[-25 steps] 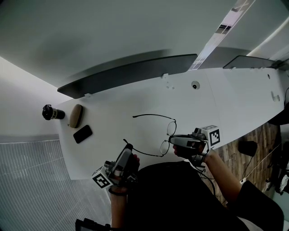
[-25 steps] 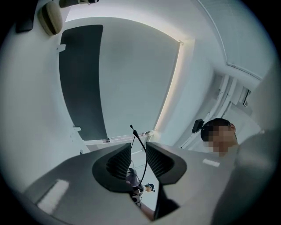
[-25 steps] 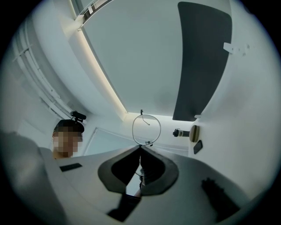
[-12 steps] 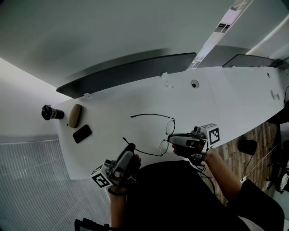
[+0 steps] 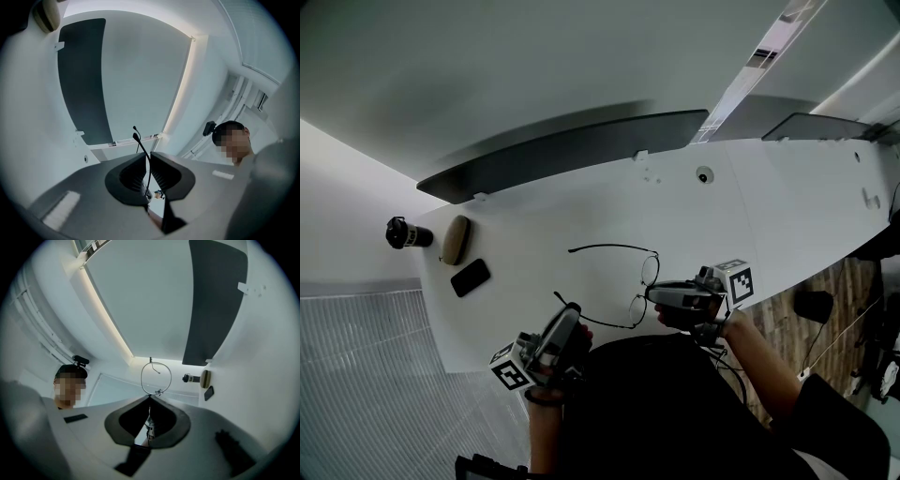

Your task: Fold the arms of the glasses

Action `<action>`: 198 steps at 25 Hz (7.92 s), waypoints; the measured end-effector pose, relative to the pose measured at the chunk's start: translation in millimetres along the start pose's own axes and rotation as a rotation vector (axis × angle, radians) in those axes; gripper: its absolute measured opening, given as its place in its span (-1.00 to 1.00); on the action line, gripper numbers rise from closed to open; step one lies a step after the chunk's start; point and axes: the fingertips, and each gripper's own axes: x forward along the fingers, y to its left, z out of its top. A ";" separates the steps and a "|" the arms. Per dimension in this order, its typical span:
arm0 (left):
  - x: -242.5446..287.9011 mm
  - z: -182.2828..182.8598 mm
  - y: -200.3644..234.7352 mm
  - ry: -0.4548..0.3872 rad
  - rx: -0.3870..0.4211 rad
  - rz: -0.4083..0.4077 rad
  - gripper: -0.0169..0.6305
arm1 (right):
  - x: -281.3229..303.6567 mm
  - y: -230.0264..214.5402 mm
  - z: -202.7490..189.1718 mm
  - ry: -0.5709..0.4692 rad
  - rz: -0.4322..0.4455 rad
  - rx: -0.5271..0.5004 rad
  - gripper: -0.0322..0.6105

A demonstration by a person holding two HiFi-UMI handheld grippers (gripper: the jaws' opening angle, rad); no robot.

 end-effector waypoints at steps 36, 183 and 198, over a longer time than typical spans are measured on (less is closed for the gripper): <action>45.8 -40.6 22.3 0.334 -0.159 0.045 -0.85 | 24.4 -17.2 -37.0 0.158 -0.053 0.003 -0.87; -3.3 -92.2 10.0 0.721 1.756 0.073 -0.83 | 25.7 -15.8 -8.2 -0.052 0.035 0.148 -0.87; -8.5 -78.5 2.8 0.634 1.671 0.084 -0.81 | 21.6 -13.5 -9.1 -0.055 0.050 0.148 -0.87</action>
